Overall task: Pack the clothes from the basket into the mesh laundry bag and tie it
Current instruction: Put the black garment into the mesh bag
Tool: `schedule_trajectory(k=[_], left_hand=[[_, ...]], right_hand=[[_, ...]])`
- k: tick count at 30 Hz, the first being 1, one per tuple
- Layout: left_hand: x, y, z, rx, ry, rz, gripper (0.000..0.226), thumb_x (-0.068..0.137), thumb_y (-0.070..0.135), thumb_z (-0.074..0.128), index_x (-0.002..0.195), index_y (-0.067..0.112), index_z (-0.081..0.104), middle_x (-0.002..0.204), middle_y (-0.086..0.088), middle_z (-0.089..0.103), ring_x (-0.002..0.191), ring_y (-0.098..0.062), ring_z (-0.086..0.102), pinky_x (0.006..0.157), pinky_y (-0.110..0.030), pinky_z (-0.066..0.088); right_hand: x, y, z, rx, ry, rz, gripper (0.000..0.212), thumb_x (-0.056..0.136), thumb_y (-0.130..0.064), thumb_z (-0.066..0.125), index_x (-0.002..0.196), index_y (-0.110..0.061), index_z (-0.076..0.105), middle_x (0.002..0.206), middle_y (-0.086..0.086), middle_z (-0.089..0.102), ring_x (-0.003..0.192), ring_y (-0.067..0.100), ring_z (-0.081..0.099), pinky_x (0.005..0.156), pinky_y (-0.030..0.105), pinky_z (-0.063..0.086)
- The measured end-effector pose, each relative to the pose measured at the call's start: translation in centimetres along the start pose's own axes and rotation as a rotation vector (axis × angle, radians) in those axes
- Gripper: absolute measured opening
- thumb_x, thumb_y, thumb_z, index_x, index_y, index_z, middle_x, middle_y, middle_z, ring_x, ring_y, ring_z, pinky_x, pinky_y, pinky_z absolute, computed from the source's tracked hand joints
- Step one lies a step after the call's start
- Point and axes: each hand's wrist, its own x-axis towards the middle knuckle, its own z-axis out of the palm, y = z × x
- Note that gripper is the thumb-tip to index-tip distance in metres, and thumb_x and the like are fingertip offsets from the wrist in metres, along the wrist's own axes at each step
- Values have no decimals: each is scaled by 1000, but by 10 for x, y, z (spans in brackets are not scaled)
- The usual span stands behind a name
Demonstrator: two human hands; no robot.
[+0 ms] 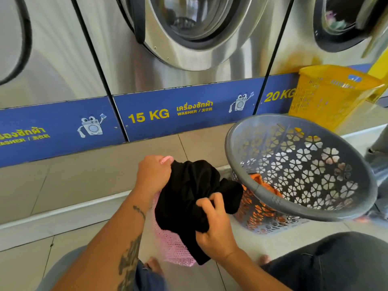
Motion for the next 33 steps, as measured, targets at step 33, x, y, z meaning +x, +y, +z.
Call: schedule_trajectory(k=[33], left_hand=[[34,7,-1,-158,-107,-44,19,94,39,57,83,25,63,76,-5,49,67,-16,43,58,-29,35]], right_hand=[[93,33,81,-8,-857,298,12,95,-21,57,101,-29,64,110,2,67,93,22,58,80,31,44]])
